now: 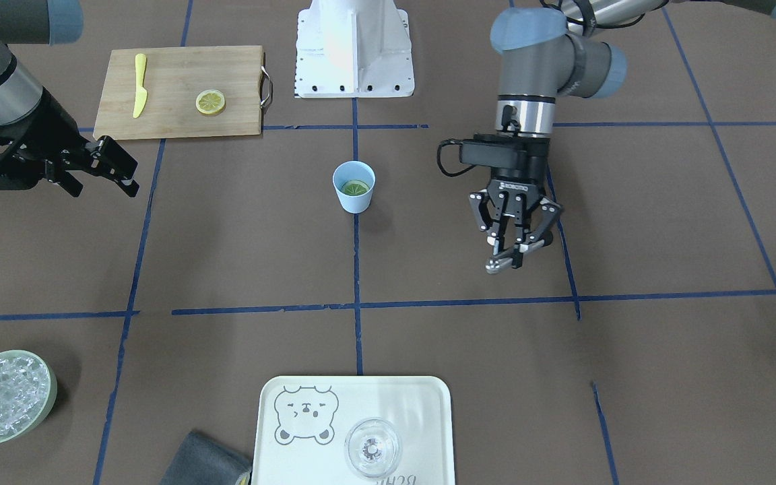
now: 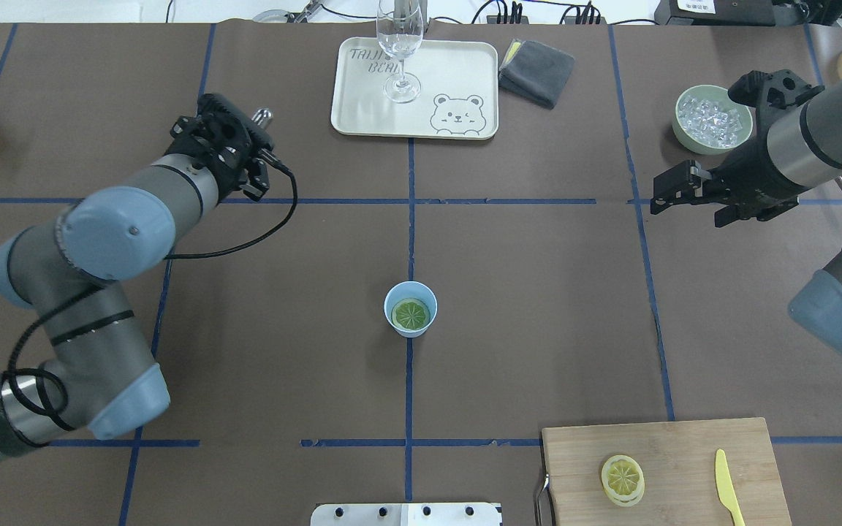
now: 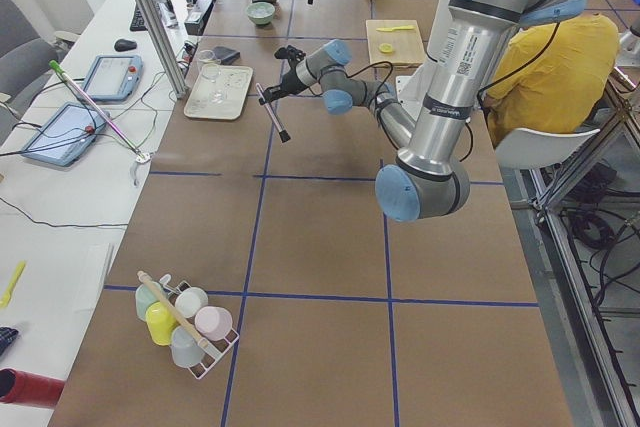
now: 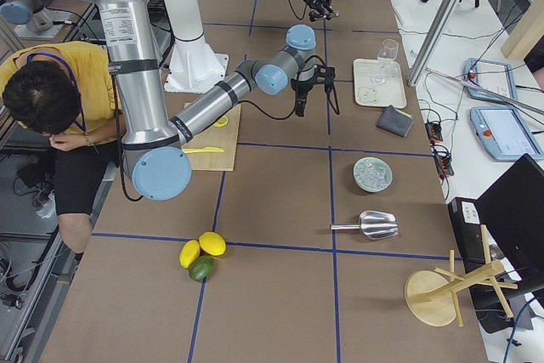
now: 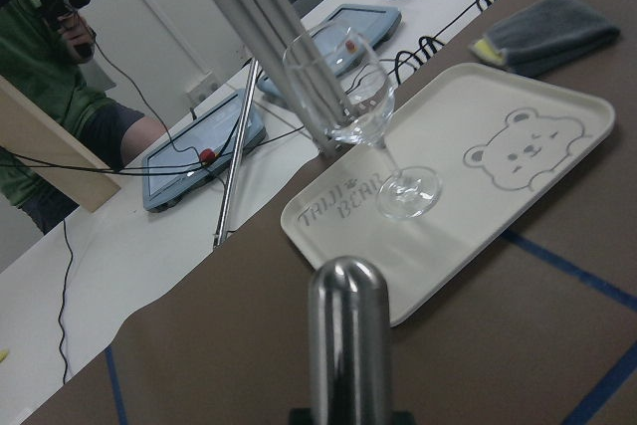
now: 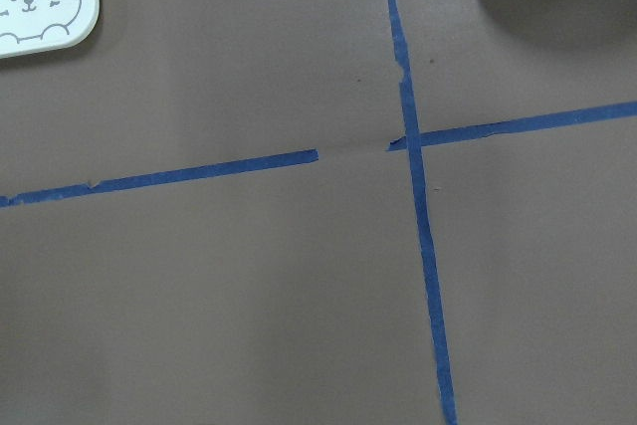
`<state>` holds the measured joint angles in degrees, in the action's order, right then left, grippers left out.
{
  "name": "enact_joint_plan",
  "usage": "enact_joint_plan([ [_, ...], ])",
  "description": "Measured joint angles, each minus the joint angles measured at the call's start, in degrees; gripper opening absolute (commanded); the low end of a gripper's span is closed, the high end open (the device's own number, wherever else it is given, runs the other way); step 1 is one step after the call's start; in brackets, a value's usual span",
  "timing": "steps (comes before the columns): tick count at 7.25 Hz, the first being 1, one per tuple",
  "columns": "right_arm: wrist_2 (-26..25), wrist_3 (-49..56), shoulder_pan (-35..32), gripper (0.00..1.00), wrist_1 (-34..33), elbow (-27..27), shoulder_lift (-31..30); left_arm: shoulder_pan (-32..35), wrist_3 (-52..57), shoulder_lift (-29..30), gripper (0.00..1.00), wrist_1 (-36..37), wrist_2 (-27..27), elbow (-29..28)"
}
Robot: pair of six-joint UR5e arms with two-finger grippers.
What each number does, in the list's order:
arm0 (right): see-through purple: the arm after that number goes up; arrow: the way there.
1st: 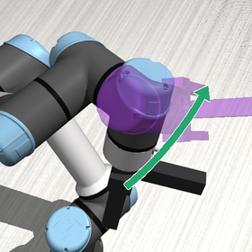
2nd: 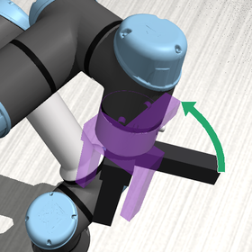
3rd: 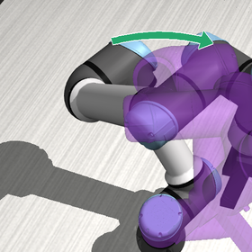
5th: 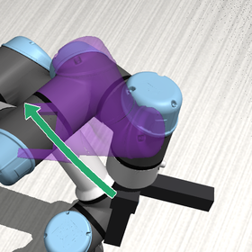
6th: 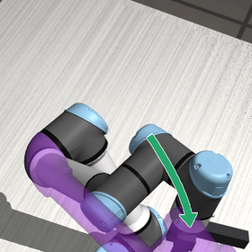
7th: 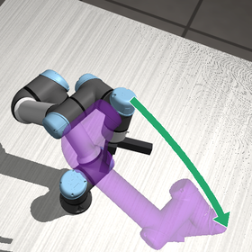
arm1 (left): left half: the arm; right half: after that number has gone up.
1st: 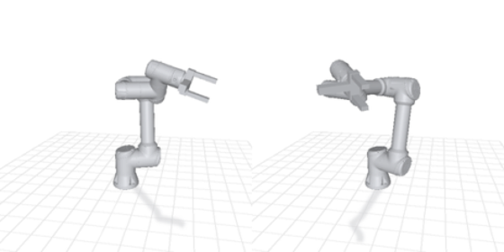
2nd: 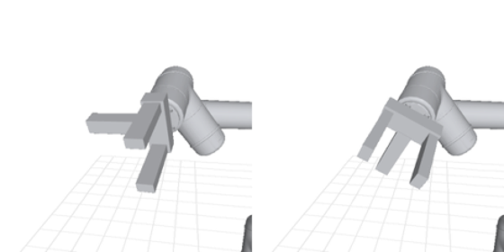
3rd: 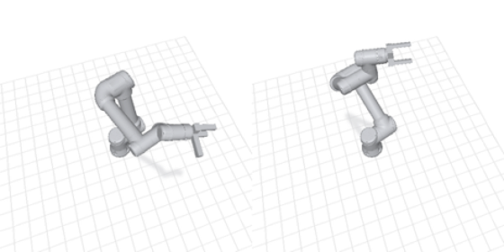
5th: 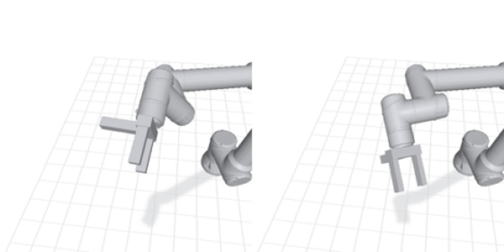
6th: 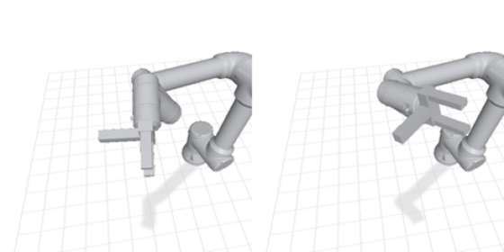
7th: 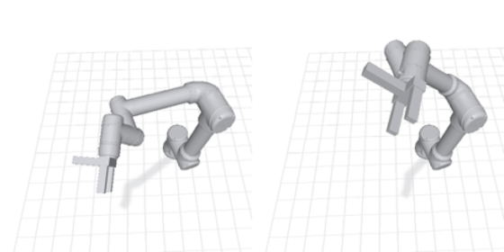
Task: Squeeze lemon into cup
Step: 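Lift the muddler out of the cup and move it back toward its spot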
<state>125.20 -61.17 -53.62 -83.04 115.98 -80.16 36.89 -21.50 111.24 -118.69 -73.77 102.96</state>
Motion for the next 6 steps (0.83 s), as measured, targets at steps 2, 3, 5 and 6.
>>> enact_joint_plan([
  [2, -0.04, 0.00, 0.05, 1.00, 0.04, 0.02, 0.01, 9.35, -4.02, -3.06, 0.00, 0.43, -18.63, -2.26],
  [3, -0.06, 0.00, 0.03, 1.00, 0.01, -0.01, 0.01, 11.55, -6.20, -5.67, 0.00, 0.90, -23.54, -3.01],
  [5, -0.12, 0.00, 0.01, 1.00, 0.04, 0.03, -0.05, 14.26, -9.69, -9.61, 0.00, 3.60, -28.35, -3.56],
  [6, -0.13, 0.00, 0.01, 1.00, 0.06, 0.04, -0.07, 15.04, -10.19, -10.08, 0.00, 8.15, -30.57, -3.64],
])
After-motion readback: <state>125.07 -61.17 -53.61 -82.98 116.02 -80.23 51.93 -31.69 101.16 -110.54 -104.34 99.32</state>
